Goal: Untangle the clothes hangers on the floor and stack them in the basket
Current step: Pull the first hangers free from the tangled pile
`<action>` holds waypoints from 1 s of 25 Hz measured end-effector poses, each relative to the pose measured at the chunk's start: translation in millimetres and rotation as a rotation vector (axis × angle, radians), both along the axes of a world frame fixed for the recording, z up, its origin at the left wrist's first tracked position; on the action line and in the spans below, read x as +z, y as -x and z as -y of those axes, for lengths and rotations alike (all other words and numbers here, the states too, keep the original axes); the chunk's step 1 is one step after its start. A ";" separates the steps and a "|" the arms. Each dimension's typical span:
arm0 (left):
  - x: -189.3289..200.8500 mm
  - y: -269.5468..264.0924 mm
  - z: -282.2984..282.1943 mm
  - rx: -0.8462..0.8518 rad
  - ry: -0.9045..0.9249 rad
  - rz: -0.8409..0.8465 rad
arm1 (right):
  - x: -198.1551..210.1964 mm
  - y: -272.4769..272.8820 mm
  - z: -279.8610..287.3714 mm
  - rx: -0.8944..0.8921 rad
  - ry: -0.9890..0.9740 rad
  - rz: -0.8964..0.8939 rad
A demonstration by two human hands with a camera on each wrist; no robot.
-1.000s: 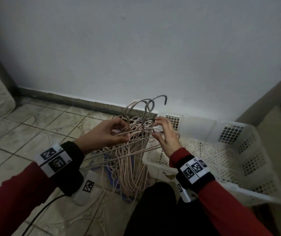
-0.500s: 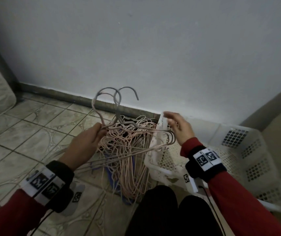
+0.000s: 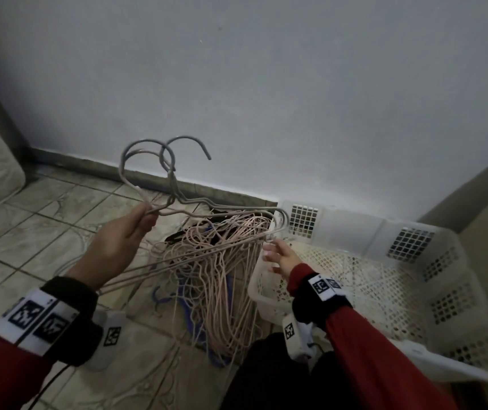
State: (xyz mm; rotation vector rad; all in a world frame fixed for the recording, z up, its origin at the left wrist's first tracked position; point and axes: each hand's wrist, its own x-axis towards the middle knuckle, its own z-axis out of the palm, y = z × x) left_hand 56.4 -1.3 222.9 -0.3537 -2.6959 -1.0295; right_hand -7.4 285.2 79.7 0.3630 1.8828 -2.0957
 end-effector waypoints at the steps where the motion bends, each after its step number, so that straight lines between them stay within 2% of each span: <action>1: 0.7 0.2 2.0 0.001 -0.005 -0.010 | -2.1 5.3 6.1 0.009 -0.043 -0.013; 4: 1.1 7.0 7.3 0.038 -0.038 -0.050 | -2.5 18.4 21.1 0.002 -0.163 -0.176; 8: 6.9 14.8 17.6 0.125 -0.047 -0.040 | 7.9 36.0 31.8 -0.042 -0.494 -0.486; 11: 11.6 13.5 27.1 0.147 -0.018 -0.057 | 16.4 42.6 29.1 0.058 -0.757 -0.454; 15: 15.5 11.2 31.8 0.219 0.120 -0.095 | 28.8 38.3 21.8 0.142 -0.832 -0.526; 17: 18.3 10.2 32.2 0.229 0.152 -0.106 | 31.4 34.8 21.1 0.123 -0.805 -0.550; 21: 21.5 11.4 34.2 0.237 0.168 -0.052 | 33.6 30.9 21.1 -0.005 -0.377 -0.476; 25: 24.5 11.4 45.9 0.265 0.137 0.005 | 39.8 23.0 19.1 0.007 -0.234 -0.550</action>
